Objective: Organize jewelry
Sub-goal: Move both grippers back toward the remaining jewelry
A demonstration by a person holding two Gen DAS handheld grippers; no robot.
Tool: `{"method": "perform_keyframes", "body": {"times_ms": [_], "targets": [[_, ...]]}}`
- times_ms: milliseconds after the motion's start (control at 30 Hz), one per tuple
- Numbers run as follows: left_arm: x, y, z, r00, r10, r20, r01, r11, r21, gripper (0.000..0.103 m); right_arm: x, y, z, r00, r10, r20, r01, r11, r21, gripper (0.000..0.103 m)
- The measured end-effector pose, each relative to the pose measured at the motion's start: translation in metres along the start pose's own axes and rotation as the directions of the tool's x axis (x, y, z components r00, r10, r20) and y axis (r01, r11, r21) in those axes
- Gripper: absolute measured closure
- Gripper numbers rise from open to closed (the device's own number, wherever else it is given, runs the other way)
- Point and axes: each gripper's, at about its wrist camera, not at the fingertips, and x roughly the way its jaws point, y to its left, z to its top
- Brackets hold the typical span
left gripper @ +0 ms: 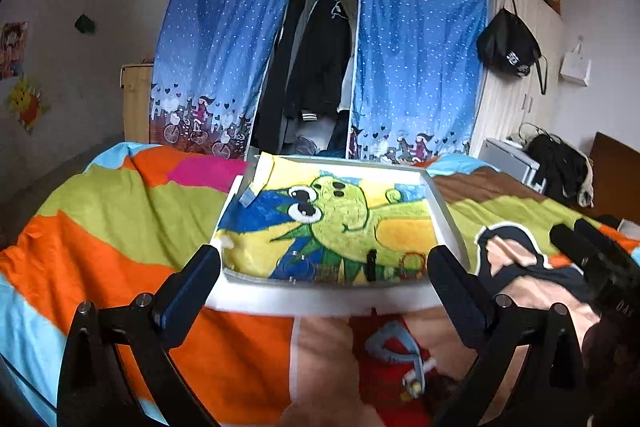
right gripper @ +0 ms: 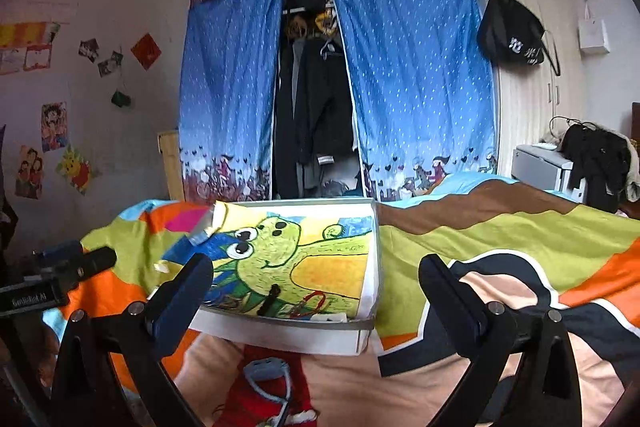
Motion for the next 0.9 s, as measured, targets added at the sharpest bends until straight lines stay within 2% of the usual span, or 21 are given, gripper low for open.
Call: {"method": "perform_keyframes", "body": {"times_ms": [200, 467, 633, 733, 900], "targets": [[-0.042, 0.002, -0.032, 0.997, -0.042, -0.060, 0.044, 0.999, 0.030, 0.002, -0.044, 0.013, -0.015, 1.000, 0.011, 0.004, -0.011, 1.000, 0.004, 0.000], [-0.083, 0.015, -0.084, 0.995, 0.000, -0.101, 0.007, 0.997, 0.073, 0.002, -0.088, 0.028, -0.053, 1.000, 0.007, -0.028, -0.007, 1.000, 0.007, 0.000], [-0.095, 0.025, -0.111, 0.991, 0.010, -0.135, -0.003, 0.999, 0.053, 0.002, -0.100, 0.035, -0.081, 0.998, -0.009, -0.068, 0.010, 1.000, 0.002, 0.000], [-0.097, 0.027, -0.123, 0.989, 0.021, -0.149, -0.011, 0.998, 0.064, 0.002, -0.100, 0.038, -0.099, 0.993, -0.009, -0.121, 0.009, 1.000, 0.002, 0.000], [-0.089, 0.028, -0.147, 0.975, 0.012, -0.223, 0.001, 0.998, 0.055, 0.002, -0.095, 0.034, -0.124, 0.981, -0.009, -0.195, 0.012, 1.000, 0.013, 0.000]]}}
